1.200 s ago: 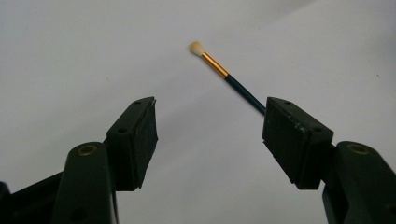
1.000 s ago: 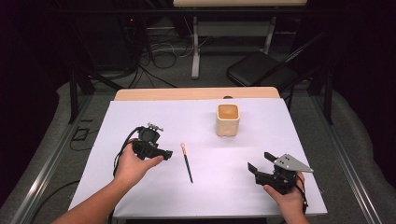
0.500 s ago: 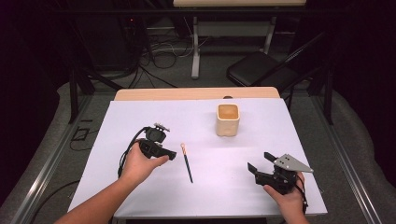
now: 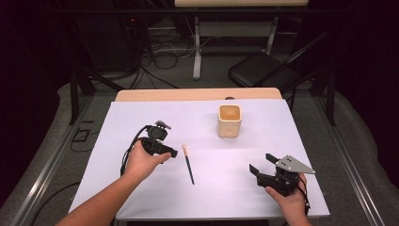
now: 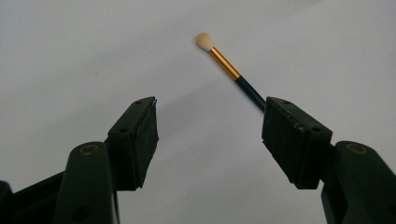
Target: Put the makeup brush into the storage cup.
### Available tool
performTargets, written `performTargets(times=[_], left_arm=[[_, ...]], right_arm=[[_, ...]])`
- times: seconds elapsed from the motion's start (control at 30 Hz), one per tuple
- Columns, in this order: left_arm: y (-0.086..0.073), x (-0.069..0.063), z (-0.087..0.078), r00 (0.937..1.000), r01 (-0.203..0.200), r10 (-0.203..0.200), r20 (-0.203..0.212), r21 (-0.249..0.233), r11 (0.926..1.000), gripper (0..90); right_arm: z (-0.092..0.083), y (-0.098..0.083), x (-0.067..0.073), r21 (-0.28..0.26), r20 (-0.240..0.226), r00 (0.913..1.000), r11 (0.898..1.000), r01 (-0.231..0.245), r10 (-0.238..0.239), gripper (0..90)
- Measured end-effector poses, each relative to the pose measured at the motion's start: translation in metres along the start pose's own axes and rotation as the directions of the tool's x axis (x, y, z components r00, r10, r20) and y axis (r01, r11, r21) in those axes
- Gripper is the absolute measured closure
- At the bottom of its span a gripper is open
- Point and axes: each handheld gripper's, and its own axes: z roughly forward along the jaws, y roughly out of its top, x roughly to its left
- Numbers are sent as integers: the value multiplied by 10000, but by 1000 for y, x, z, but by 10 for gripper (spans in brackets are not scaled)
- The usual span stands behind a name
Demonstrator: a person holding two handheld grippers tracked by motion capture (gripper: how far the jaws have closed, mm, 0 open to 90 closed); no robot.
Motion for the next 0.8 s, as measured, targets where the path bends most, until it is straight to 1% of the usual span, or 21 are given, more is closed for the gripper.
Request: performTargets(times=[0.1, 0.17, 0.23, 0.3, 0.37, 0.43, 0.47, 0.6, 0.63, 0.8], left_arm=[[2, 1, 0, 10000, 18, -18, -7, 43, 10000, 360], [6, 1, 0, 9999, -17, 19, -103, 125, 9999, 362], [10, 1, -1, 9999, 99, -98, -56, 69, 9999, 362], [11, 1, -1, 9999, 105, -105, -95, 79, 9999, 362], [15, 0, 0, 9992, 391, -391, 33, 88, 9992, 362], [16, 0, 1, 9991, 424, -425, 28, 111, 9990, 362], [17, 1, 2, 9995, 321, -321, -37, 160, 9994, 362], [20, -1, 6, 9992, 390, -388, -65, 339, 9987, 364], [22, -3, 8, 9995, 309, -305, -119, 429, 9986, 370], [25, -7, 11, 9996, 265, -264, -30, 555, 9981, 379]], right_arm=[[0, 0, 0, 3, -7, 10000, 10000, -29, 29, 226], [0, 0, 0, -2, -7, 10000, 10000, -28, 28, 226], [0, 0, 0, -2, -5, 10000, 10000, -14, 14, 226], [0, 0, 0, -7, -18, 10000, 10000, -31, 31, 226], [0, 0, 0, -10, -19, 10000, 10000, -26, 26, 226], [0, 0, 0, 2, -18, 10000, 10000, -16, 16, 227], [0, 0, 0, 4, -14, 10000, 10000, -11, 11, 226], [0, 0, -1, 15, -25, 10000, 10000, -26, 26, 226], [0, 0, -1, 12, -29, 10000, 10000, -23, 23, 227], [0, 0, -1, 25, -49, 10000, 10000, -27, 27, 228]])
